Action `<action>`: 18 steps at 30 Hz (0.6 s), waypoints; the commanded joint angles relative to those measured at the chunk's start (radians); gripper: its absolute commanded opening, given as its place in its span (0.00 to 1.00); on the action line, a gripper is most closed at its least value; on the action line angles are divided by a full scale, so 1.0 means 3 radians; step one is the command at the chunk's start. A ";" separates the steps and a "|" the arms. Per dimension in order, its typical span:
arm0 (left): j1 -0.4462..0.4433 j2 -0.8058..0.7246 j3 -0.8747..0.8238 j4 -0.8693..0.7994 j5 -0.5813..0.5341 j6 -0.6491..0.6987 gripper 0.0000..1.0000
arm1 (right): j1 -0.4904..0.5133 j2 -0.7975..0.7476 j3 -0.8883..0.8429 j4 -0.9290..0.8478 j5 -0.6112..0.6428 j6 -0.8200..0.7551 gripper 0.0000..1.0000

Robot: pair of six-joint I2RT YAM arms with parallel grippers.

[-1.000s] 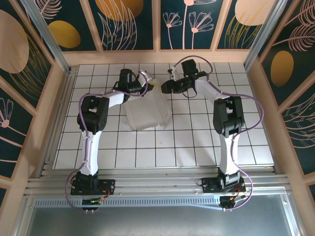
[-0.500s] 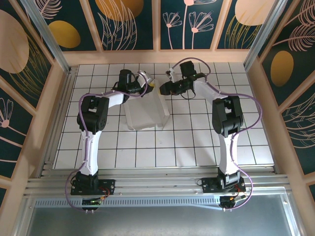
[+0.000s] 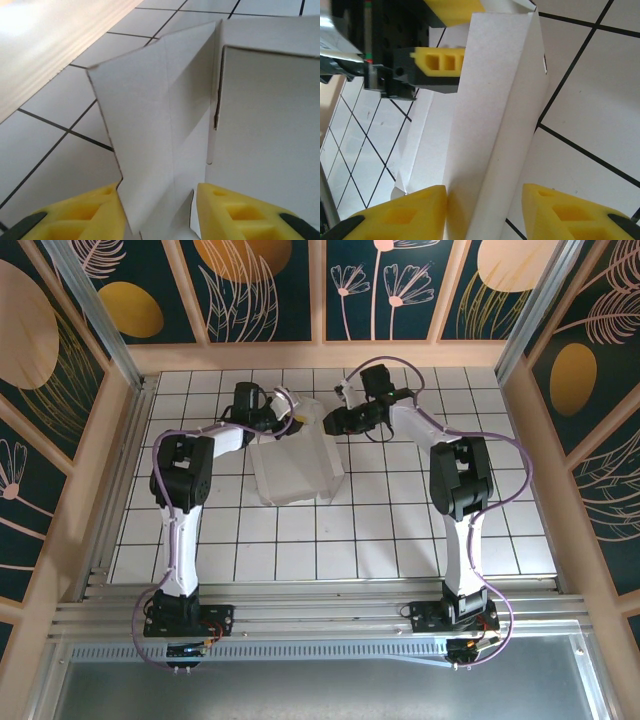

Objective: Fold the paper box

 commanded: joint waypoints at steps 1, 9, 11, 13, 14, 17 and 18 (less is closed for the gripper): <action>0.0019 -0.0285 -0.0151 0.0223 0.0208 -0.0033 0.41 | 0.0099 0.0026 -0.0055 -0.0220 0.0313 -0.0041 0.43; 0.0182 -0.0576 -0.0521 0.1015 0.0145 -0.1103 0.40 | 0.0161 0.0009 -0.0027 -0.0221 0.0434 -0.0097 0.40; 0.0274 -0.0527 -0.0313 0.0877 -0.0005 -0.1741 0.37 | 0.0175 0.0009 -0.0027 -0.0222 0.0455 -0.0108 0.40; 0.0334 -0.0386 0.0004 0.0527 -0.0206 -0.2232 0.32 | 0.0195 0.0011 -0.0021 -0.0227 0.0482 -0.0123 0.40; 0.0343 -0.0275 0.0257 0.0222 -0.0317 -0.2372 0.29 | 0.0213 0.0014 -0.0012 -0.0236 0.0504 -0.0135 0.39; 0.0347 0.0107 0.1018 -0.0637 -0.0497 -0.2513 0.21 | 0.0263 0.0034 0.0039 -0.0285 0.0556 -0.0164 0.39; 0.0348 0.0245 0.1277 -0.0852 -0.0527 -0.2563 0.19 | 0.0278 0.0040 0.0058 -0.0297 0.0576 -0.0171 0.39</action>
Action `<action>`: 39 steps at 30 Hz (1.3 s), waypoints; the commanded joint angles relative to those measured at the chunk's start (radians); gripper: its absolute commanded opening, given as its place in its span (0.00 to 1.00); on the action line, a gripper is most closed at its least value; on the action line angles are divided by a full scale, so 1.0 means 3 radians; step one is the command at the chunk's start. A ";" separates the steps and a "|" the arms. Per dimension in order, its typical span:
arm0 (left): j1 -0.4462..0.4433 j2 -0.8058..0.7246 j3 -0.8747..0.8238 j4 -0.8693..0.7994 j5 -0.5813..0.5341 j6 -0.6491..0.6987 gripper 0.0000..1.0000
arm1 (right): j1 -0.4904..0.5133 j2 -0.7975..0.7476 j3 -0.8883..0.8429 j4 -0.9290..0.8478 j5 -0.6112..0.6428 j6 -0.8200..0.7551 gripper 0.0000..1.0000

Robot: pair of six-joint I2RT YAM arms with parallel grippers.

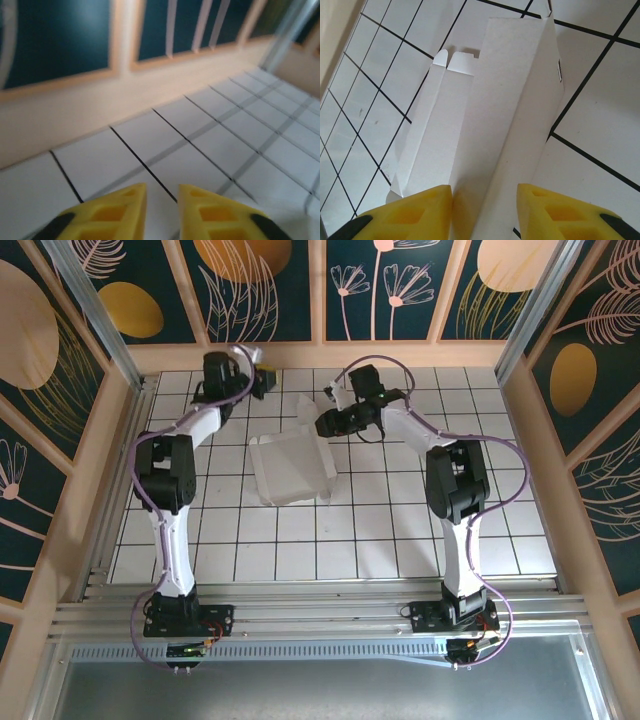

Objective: Fold the paper box

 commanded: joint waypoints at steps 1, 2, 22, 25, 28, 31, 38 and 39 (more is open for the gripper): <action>-0.0020 0.0413 0.0658 -0.0945 -0.0211 -0.0581 0.17 | 0.0094 0.0085 0.0024 -0.0327 0.0310 -0.0129 0.39; -0.0020 0.0491 0.0774 -0.0985 -0.0205 -0.0626 0.17 | 0.0110 0.0090 0.0035 -0.0329 0.0326 -0.0132 0.39; -0.0318 0.1465 0.1865 -0.1198 0.0383 -0.0590 0.20 | 0.0157 0.0146 0.0137 -0.0414 0.0366 -0.0158 0.38; -0.0321 0.1432 0.1859 -0.1399 0.0418 -0.0431 0.13 | 0.0163 0.0147 0.0129 -0.0406 0.0364 -0.0158 0.38; -0.0319 0.1313 0.1731 -0.1459 0.0421 -0.0292 0.11 | 0.0167 0.0147 0.0131 -0.0411 0.0395 -0.0168 0.38; -0.0316 0.1185 0.1620 -0.1473 0.0436 -0.0209 0.11 | 0.0178 0.0147 0.0117 -0.0422 0.0440 -0.0175 0.38; -0.0273 0.0976 0.1408 -0.1571 0.0447 -0.0116 0.11 | 0.0200 0.0142 0.0057 -0.0400 0.0498 -0.0161 0.38; -0.0261 0.0947 0.1358 -0.1586 0.0499 -0.0105 0.11 | 0.0202 0.0142 0.0054 -0.0400 0.0508 -0.0163 0.38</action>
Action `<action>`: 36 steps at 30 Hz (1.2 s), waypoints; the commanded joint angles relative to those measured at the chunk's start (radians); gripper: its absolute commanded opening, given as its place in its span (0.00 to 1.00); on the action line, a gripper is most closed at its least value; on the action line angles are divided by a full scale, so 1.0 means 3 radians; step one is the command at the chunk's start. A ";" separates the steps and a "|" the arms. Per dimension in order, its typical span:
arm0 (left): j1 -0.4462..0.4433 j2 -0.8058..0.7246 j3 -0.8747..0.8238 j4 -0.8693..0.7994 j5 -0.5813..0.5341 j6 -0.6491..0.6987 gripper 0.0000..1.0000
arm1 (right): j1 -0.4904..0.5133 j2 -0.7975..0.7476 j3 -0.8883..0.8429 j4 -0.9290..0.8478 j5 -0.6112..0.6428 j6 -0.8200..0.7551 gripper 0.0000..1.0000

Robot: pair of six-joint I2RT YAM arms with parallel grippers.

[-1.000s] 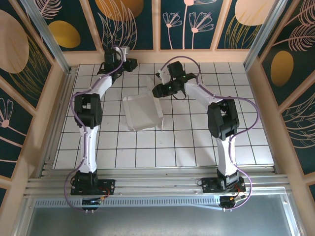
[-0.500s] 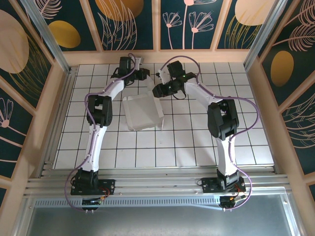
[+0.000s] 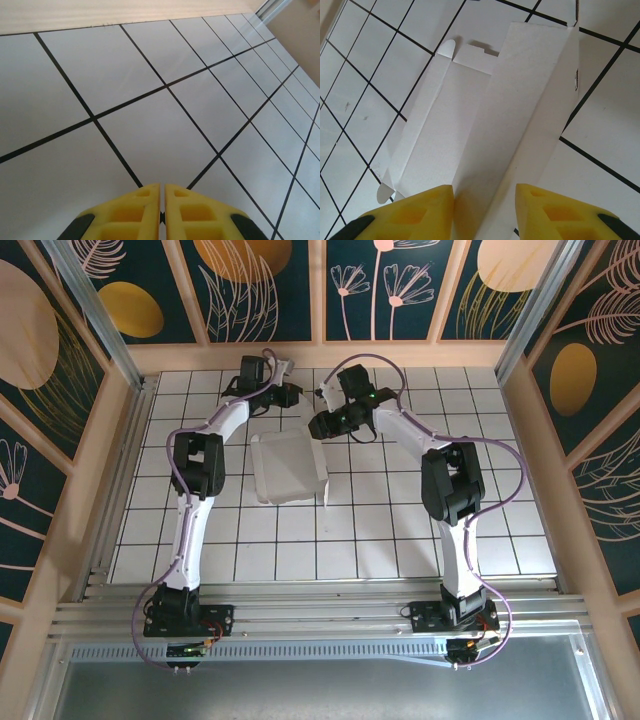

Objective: Fold the paper box

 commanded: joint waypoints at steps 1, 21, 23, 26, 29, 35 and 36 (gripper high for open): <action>0.0041 -0.0244 -0.0146 -0.0168 0.0211 0.0127 0.10 | 0.0039 0.0119 -0.0099 -0.0240 0.0228 -0.0082 0.38; 0.0063 -0.0728 -0.0702 -0.0808 0.0829 0.0894 0.08 | 0.0054 0.0129 -0.0094 -0.0229 0.0323 -0.0043 0.37; 0.0062 -0.0727 -0.0744 -0.0877 0.1002 0.1033 0.09 | 0.0054 0.0124 -0.0099 -0.0224 0.0322 -0.0038 0.37; 0.0062 -0.0673 -0.0748 -0.0894 0.1025 0.1061 0.10 | 0.0059 0.0133 -0.0076 -0.0236 0.0318 -0.0029 0.37; 0.0060 -0.0642 -0.0709 -0.1124 0.1087 0.1313 0.12 | 0.0070 0.0149 -0.0045 -0.0254 0.0328 -0.0033 0.37; 0.0057 -0.0771 -0.0777 -0.1844 0.1075 0.2629 0.24 | 0.0080 0.0175 -0.0011 -0.0275 0.0354 -0.0028 0.37; 0.0057 -0.0768 -0.0749 -0.1946 0.1013 0.2754 0.25 | 0.0085 0.0175 -0.0002 -0.0275 0.0354 -0.0031 0.37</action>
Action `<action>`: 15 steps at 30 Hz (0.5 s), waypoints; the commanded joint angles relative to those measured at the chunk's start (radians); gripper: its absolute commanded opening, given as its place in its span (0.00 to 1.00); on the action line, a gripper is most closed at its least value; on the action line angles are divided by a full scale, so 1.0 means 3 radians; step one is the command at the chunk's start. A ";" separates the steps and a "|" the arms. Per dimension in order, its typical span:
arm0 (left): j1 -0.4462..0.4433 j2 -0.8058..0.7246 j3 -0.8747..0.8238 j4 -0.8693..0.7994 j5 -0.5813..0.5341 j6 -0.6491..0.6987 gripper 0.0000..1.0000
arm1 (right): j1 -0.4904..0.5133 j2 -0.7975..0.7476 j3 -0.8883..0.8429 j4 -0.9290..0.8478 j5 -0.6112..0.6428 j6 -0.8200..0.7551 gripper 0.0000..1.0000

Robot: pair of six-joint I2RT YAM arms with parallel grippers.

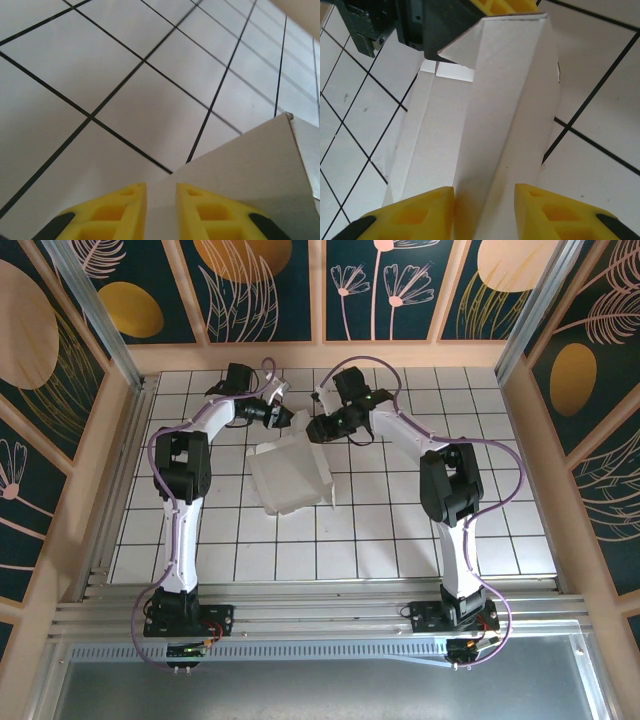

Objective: Fold the paper box

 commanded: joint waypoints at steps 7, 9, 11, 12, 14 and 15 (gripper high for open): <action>-0.0074 0.0013 0.0285 -0.1434 0.0296 0.1357 0.26 | 0.0023 0.0195 0.0025 -0.0179 0.0306 -0.0041 0.37; -0.0077 0.0053 0.0358 -0.1657 0.0311 0.1535 0.26 | 0.0028 0.0206 0.0035 -0.0193 0.0311 -0.0041 0.37; -0.0072 0.0037 0.0350 -0.1776 0.0290 0.1657 0.26 | 0.0033 0.0201 0.0028 -0.0191 0.0311 -0.0051 0.37; -0.0067 0.0024 0.0349 -0.1847 0.0262 0.1717 0.27 | 0.0033 0.0198 0.0021 -0.0192 0.0314 -0.0056 0.37; -0.0043 -0.0013 0.0318 -0.1985 0.0227 0.1828 0.28 | 0.0033 0.0201 0.0021 -0.0205 0.0330 -0.0066 0.37; -0.0032 -0.0038 0.0291 -0.2014 0.0208 0.1845 0.29 | 0.0033 0.0201 0.0021 -0.0204 0.0331 -0.0066 0.37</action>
